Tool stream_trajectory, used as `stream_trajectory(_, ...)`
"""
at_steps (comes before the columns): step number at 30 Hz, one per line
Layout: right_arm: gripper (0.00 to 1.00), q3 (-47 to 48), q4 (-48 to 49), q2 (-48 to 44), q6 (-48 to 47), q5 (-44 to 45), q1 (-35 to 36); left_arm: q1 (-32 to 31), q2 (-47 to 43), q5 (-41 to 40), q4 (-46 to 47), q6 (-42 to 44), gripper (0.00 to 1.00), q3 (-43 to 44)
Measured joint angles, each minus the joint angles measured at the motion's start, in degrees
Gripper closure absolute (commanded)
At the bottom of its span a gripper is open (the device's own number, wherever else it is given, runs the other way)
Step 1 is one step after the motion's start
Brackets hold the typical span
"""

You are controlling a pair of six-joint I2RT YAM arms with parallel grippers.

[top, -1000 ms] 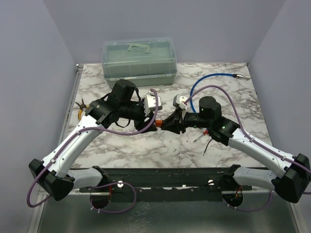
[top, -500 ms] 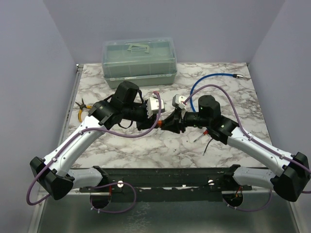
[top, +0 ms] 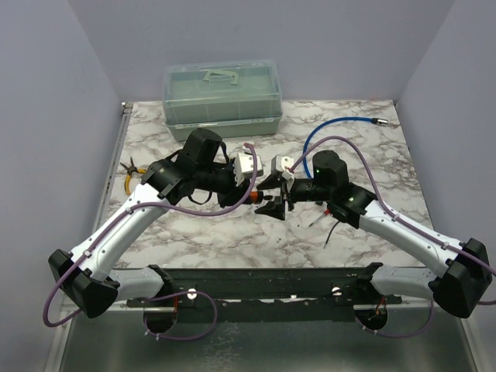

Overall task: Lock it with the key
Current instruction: Pick up the lock from the center of the board.

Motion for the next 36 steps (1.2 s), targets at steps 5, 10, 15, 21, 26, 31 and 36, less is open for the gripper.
stream_trajectory(5,0.27,1.2,-0.3,0.6,-3.1,-1.6,0.0,0.0,0.7,0.2,0.0,-0.6,1.00,1.2)
stream_trajectory(10,0.27,1.7,-0.7,0.6,-4.9,-3.2,0.0,0.0,0.9,0.2,0.0,-0.9,1.00,1.4)
stream_trajectory(15,0.31,4.0,-4.6,1.4,-8.1,-5.3,0.0,0.0,0.9,0.2,0.0,-1.0,1.00,1.4)
stream_trajectory(21,0.38,5.5,-6.5,2.4,-9.4,-5.9,0.0,0.0,0.9,0.3,0.0,-1.4,1.00,1.4)
stream_trajectory(26,0.46,5.5,-6.5,2.8,-8.7,-6.0,0.0,0.0,0.9,0.6,0.0,-1.7,1.00,1.4)
stream_trajectory(31,0.73,5.5,-6.3,3.0,-8.0,-5.6,-0.1,0.0,0.9,1.1,0.0,-2.0,1.00,1.4)
stream_trajectory(36,0.99,5.5,-6.2,3.1,-6.6,-5.1,-0.3,-0.1,0.9,1.6,-0.5,-2.6,0.59,1.4)
